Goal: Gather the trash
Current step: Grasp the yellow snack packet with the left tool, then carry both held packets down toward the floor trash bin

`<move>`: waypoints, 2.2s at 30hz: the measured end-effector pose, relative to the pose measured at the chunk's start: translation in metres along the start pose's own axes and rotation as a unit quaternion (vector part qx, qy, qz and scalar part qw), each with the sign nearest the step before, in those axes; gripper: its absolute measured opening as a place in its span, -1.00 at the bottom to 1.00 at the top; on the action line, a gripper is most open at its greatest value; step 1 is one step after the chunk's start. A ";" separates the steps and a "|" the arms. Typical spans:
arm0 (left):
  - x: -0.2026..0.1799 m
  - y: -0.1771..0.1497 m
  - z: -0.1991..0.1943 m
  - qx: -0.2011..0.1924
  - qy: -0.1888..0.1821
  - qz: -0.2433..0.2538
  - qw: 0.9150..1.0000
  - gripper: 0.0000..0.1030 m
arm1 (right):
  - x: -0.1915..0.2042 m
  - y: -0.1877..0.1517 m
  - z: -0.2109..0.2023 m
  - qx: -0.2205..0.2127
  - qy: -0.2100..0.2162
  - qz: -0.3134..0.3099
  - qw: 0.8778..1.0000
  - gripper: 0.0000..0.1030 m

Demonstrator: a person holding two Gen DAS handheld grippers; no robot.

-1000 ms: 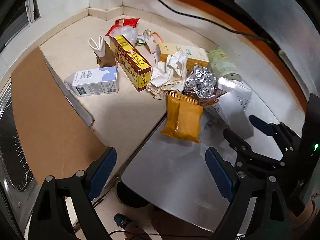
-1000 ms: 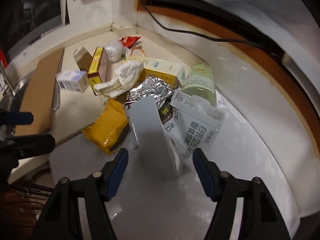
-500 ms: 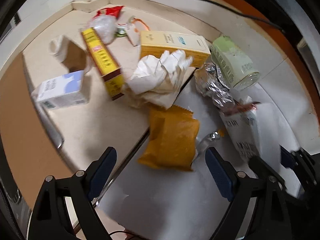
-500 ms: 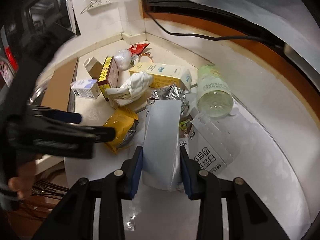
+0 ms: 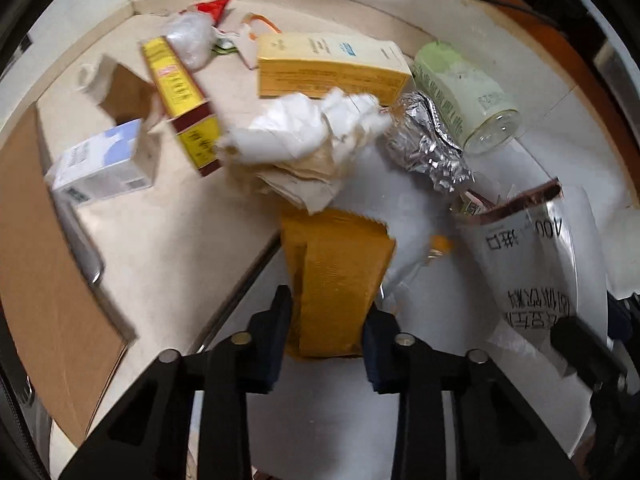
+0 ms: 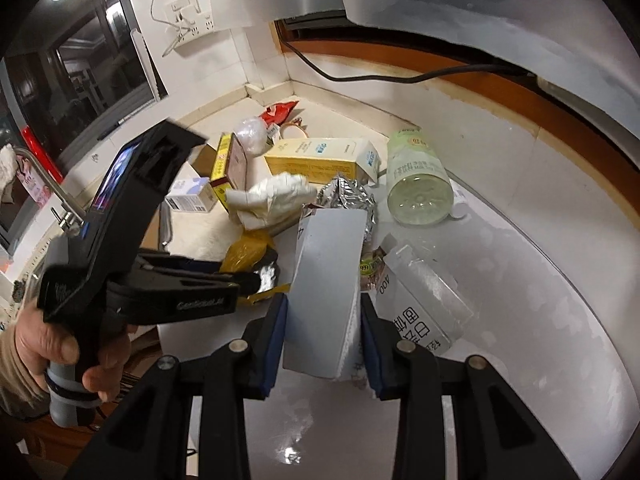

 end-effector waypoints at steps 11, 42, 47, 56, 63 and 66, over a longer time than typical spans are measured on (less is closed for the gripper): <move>0.026 -0.052 -0.067 -0.050 -0.030 -0.025 0.998 -0.74 | 0.035 -0.009 -0.031 -0.014 0.014 -0.002 1.000 -0.34; 0.178 -0.239 -0.144 -0.120 0.030 0.003 0.992 -0.74 | 0.256 -0.121 -0.042 0.034 0.041 0.011 0.999 -0.33; 0.183 -0.257 -0.119 -0.111 0.037 -0.005 0.993 -0.74 | 0.260 -0.147 -0.015 0.052 0.041 0.019 0.998 -0.33; 0.184 -0.282 -0.048 -0.093 0.073 -0.040 0.992 -0.74 | 0.234 -0.197 0.057 0.109 0.039 0.003 0.993 -0.33; 0.186 -0.297 0.021 -0.078 0.085 -0.079 0.990 -0.74 | 0.213 -0.233 0.104 0.138 0.047 -0.015 0.989 -0.32; 0.191 -0.306 0.052 -0.065 0.084 -0.102 0.989 -0.74 | 0.202 -0.246 0.127 0.149 0.044 -0.007 0.988 -0.32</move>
Point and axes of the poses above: each gripper's, at about its wrist camera, not at the fingertips, and z roughly the way its jaws point, x to its left, y to its top, the point moved 7 cm from there along z, roughly the way its jaws point, and after that the axes turned 1 degree about -x, right-handed, at the moved point
